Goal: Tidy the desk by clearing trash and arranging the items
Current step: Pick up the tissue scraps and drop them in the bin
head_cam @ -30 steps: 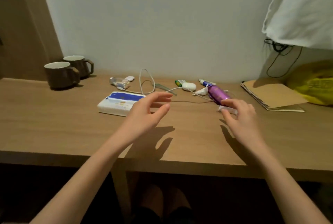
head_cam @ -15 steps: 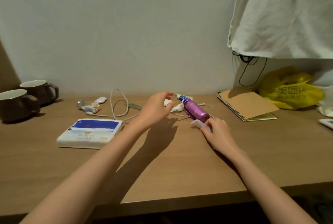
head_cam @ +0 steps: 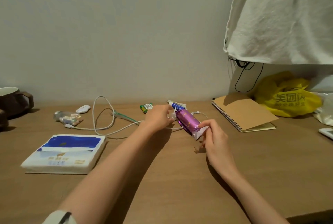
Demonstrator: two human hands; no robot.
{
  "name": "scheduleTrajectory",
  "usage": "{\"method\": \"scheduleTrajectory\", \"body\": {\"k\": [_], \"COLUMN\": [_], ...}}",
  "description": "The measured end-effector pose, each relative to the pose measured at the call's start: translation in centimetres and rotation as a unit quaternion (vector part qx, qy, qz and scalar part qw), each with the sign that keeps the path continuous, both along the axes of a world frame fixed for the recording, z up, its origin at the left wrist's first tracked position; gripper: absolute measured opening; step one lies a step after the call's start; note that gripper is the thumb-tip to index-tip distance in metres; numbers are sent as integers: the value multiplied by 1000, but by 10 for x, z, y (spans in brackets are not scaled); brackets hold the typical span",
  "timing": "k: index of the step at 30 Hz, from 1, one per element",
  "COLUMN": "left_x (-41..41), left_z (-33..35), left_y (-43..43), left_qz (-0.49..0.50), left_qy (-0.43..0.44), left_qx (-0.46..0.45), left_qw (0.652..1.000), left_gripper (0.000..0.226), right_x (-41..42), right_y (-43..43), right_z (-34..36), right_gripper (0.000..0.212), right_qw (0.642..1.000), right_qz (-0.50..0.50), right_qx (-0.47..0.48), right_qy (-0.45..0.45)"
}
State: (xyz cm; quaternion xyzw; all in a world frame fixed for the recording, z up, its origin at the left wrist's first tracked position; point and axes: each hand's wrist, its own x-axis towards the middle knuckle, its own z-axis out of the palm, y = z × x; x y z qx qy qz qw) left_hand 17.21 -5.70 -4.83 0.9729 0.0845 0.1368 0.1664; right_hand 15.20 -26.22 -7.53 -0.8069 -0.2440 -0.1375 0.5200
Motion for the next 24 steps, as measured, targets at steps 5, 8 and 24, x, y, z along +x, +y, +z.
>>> {"method": "scheduleTrajectory", "body": {"k": [5,8,24], "left_x": [3,2,-101], "left_z": [-14,-18,25], "left_y": [-1,1,51], "left_qz": [23,29,40], "left_qy": [-26,-35,-237], "left_qx": [26,16,-91], "left_qw": [999,999,967], "left_gripper": [26,18,25], "right_x": [3,1,2], "right_y": [-1,-1,8], "right_z": [-4,-3,19], "right_gripper": [39,41,42], "right_qw": [999,1000,998], "right_qz": [-12,-5,18], "right_qx": [-36,-16,39], "right_qy": [-23,-11,38]}}
